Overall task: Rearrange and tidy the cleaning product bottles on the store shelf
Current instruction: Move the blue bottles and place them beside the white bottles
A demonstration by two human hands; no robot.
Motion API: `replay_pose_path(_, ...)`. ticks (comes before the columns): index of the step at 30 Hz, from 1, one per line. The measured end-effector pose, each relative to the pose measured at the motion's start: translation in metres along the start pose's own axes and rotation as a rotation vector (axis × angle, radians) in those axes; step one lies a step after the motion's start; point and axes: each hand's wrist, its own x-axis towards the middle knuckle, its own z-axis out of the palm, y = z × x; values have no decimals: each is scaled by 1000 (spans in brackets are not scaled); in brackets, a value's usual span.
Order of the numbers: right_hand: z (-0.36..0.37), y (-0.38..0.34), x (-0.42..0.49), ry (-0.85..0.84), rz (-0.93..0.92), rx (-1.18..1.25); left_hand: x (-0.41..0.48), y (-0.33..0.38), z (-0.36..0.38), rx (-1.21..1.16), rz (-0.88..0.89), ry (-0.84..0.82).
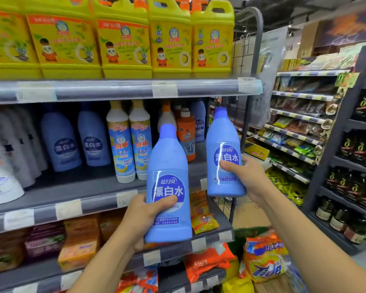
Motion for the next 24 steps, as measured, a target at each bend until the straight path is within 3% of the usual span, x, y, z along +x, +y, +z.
replay_pose_path(13,-4,22,162,-38,-23,-5,64,4,25,20,37,67)
replay_pose_path(20,5,40,243,115,-57,-146,87,2,44,-5,75,129)
replay_pose_path(24,10,55,279,92,-98,-99,96,2,56,-7,107,147)
